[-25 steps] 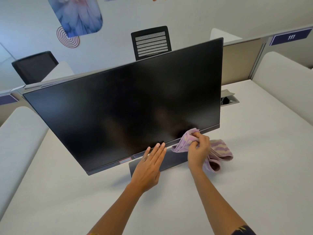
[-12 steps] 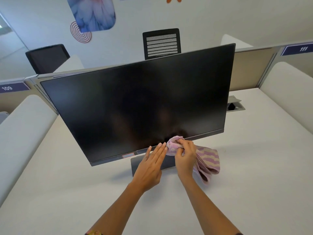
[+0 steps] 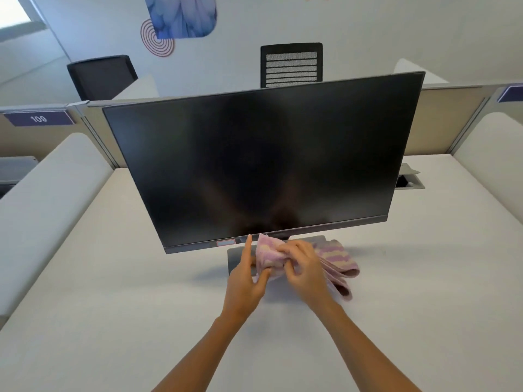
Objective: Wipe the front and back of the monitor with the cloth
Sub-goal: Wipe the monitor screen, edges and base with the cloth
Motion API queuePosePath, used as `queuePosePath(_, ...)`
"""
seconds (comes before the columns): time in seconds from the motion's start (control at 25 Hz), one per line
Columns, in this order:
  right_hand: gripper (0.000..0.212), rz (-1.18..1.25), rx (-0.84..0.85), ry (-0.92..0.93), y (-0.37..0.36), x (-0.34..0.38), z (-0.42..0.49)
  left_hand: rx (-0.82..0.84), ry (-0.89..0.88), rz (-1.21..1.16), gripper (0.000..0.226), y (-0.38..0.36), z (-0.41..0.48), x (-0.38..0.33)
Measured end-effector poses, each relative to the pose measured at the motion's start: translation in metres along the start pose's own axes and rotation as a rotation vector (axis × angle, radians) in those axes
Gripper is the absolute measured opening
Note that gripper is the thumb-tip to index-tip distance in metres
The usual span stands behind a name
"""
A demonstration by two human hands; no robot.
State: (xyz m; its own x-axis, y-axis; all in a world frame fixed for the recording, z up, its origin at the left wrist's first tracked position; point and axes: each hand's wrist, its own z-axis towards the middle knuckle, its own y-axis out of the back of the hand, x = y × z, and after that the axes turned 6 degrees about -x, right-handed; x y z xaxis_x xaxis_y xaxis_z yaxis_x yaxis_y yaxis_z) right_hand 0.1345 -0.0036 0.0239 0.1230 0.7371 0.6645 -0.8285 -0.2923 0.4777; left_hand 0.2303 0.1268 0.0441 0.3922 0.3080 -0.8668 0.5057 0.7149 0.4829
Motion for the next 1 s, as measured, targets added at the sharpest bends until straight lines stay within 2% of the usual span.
queuePosePath(0.12, 0.034, -0.303, -0.128, 0.181, 0.009, -0.007, -0.024, -0.067, 0.133, -0.039, 0.065, 0.003, -0.005, 0.006)
queuePosePath(0.2, 0.026, -0.434, -0.124, 0.248, 0.015, -0.006, -0.044, -0.113, 0.164, -0.069, 0.044, 0.003, -0.008, 0.012)
queuePosePath(0.24, 0.031, -0.48, -0.089, 0.214, 0.016, -0.006, -0.053, -0.111, 0.174, -0.082, 0.031, 0.003, -0.009, 0.015)
queuePosePath(0.32, 0.053, -0.579, 0.013, 0.055, 0.02, -0.009, -0.056, -0.055, 0.207, -0.146, 0.012, 0.006, -0.01, 0.02)
queuePosePath(0.36, 0.059, -0.613, 0.079, -0.013, 0.022, -0.013, -0.049, -0.018, 0.24, -0.196, 0.011, 0.008, -0.011, 0.022)
queuePosePath(0.4, 0.059, -0.623, 0.151, -0.062, 0.025, -0.017, -0.041, 0.015, 0.289, -0.245, 0.015, 0.011, -0.012, 0.024)
queuePosePath(0.48, 0.045, -0.573, 0.283, -0.134, 0.037, -0.017, -0.018, 0.078, 0.409, -0.331, 0.021, 0.017, -0.012, 0.021)
queuePosePath(0.56, 0.043, -0.51, 0.471, -0.221, 0.052, -0.007, 0.009, 0.119, 0.539, -0.384, 0.024, 0.022, -0.005, 0.016)
queuePosePath(0.64, 0.037, -0.485, 0.645, -0.328, 0.061, 0.002, 0.038, 0.121, 0.65, -0.407, 0.025, 0.027, 0.004, 0.013)
queuePosePath(0.72, 0.031, -0.587, 0.748, -0.378, 0.061, 0.006, 0.062, 0.07, 0.694, -0.39, 0.025, 0.028, 0.014, 0.012)
queuePosePath(0.8, 0.032, -0.826, 0.673, -0.309, 0.055, 0.007, 0.07, -0.023, 0.645, -0.245, 0.027, 0.026, 0.023, 0.018)
queuePosePath(0.88, 0.037, -0.973, 0.57, -0.237, 0.041, 0.009, 0.059, -0.087, 0.566, -0.074, 0.039, 0.024, 0.029, 0.027)
queuePosePath(1.0, 0.059, -0.855, 0.298, -0.186, 0.025, 0.012, 0.022, -0.146, 0.505, 0.125, 0.05, 0.022, 0.03, 0.044)
